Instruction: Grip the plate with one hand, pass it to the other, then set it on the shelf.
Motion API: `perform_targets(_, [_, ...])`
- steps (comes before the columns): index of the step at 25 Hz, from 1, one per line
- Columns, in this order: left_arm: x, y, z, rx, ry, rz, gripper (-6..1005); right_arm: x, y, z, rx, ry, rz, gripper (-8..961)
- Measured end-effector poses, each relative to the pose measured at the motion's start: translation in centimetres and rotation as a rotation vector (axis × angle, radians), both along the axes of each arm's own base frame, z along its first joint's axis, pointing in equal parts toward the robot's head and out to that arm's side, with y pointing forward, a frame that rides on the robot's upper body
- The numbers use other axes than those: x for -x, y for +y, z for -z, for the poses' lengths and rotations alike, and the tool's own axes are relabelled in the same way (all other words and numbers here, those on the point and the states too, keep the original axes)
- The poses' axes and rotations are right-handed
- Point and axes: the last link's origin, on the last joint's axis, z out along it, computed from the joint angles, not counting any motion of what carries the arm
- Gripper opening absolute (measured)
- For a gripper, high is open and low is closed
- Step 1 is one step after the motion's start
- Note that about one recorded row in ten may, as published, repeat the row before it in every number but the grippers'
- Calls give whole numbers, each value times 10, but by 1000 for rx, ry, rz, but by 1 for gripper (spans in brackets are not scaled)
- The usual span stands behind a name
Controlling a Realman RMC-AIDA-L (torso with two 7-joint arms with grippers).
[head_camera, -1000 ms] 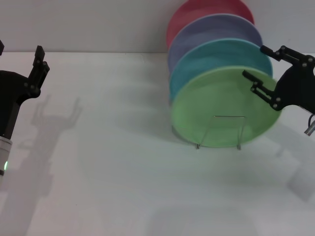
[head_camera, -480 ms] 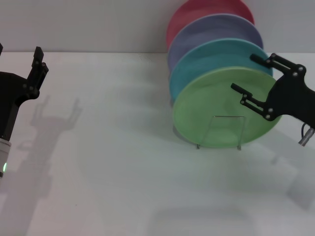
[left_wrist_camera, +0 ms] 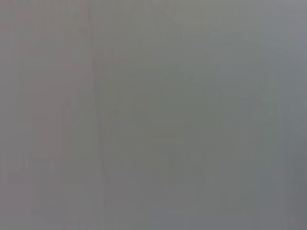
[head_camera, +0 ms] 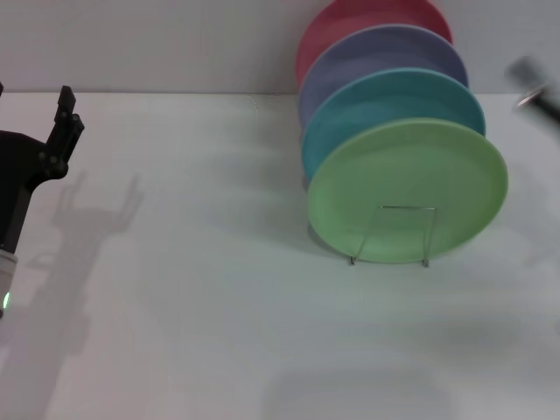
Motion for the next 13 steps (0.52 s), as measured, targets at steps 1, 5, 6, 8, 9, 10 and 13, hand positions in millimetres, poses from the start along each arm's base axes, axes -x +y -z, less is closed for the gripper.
perform_targets(1, [0, 0, 0, -2, 0, 0, 806, -8, -2, -9, -52, 81, 35, 779])
perform_targets(5, [3, -3, -1, -11, 0, -8, 806, -64, -19, -49, -313, 533, 255, 839])
perform_targets(6, [5, -3, -2, -13, -1, -17, 806, -78, -25, -53, -356, 622, 305, 839])
perform_targets(8, [6, -4, -2, -14, -1, -24, 806, -101, -39, -61, -444, 758, 380, 838])
perform_targets(9, [6, -4, -2, -14, -1, -24, 806, -108, -45, -64, -478, 784, 400, 838])
perform_targets(10, [7, -4, -3, -16, 0, -28, 806, -112, -50, -65, -499, 795, 412, 838])
perform_targets(13, [12, -3, -3, -13, 24, -39, 806, -115, -58, -64, -503, 779, 422, 839])
